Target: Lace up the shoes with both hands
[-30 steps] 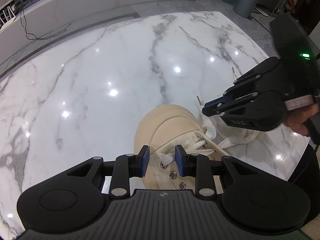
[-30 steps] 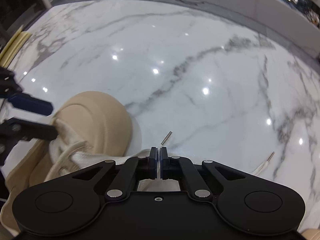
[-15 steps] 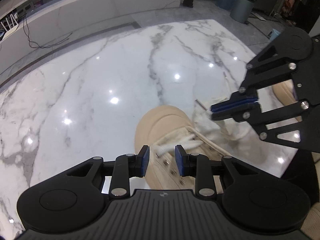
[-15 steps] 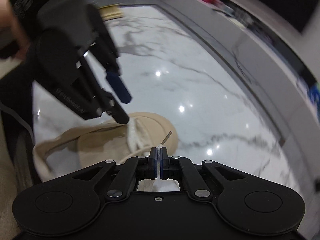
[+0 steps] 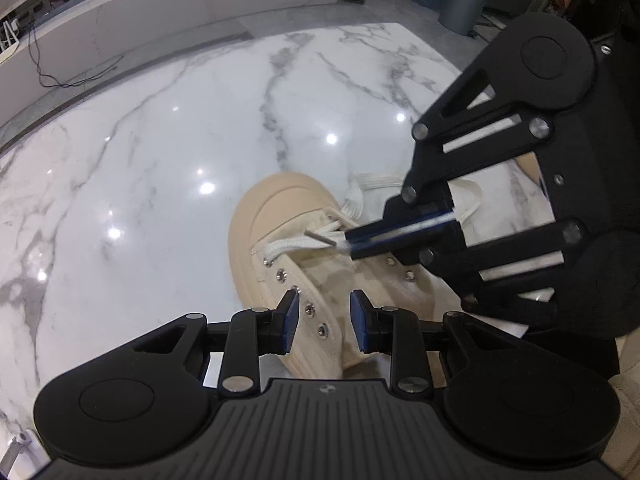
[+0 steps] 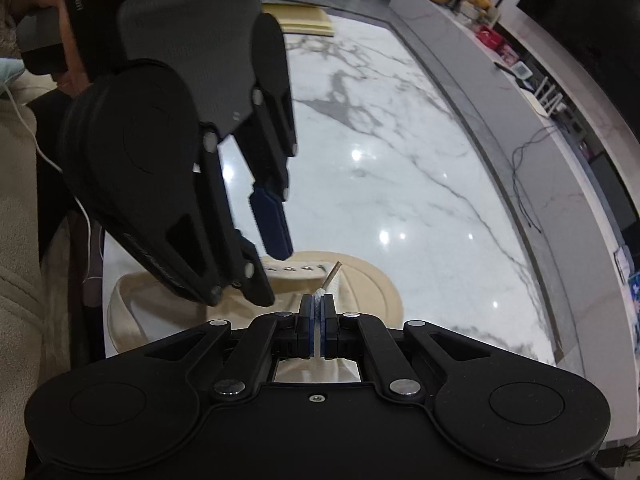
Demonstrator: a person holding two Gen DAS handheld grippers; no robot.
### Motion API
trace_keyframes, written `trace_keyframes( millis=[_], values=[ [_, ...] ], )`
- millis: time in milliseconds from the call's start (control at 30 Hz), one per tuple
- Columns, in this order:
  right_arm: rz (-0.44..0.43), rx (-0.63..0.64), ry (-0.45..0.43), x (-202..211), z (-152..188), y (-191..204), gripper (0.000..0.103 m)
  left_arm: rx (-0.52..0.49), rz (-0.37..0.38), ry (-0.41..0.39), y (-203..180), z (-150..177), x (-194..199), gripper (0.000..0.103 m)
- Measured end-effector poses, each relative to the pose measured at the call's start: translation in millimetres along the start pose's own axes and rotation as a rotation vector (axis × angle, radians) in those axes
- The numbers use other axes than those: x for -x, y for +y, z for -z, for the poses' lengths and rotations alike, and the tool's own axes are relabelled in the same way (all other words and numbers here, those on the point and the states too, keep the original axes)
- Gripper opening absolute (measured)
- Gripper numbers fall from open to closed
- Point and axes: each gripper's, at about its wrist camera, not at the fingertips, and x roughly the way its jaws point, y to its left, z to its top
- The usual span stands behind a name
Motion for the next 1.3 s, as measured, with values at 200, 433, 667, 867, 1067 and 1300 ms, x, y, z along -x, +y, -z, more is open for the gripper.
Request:
trace_keyframes(
  millis=[200,433,667,867,1067,1300],
  values=[
    [-0.023,0.022,0.012,-8,0,5,0.001,-0.001,0.019,-0.009,5,5,4,0.011],
    [-0.069,0.036,0.040,-21,-2,-1,0.001,0.036,0.010,-0.008,16,10,6,0.010],
    [-0.117,0.041,0.056,-31,-1,-5,0.001,0.057,0.011,-0.006,22,12,6,0.010],
    [-0.136,0.049,0.049,-31,-4,-5,0.001,0.058,0.016,-0.003,24,12,5,0.010],
    [-0.147,0.046,0.056,-35,-7,-7,0.001,0.056,0.018,-0.002,25,12,5,0.010],
    [-0.132,0.052,0.047,-36,-11,-8,0.001,0.050,0.017,0.000,24,12,5,0.010]
  ],
)
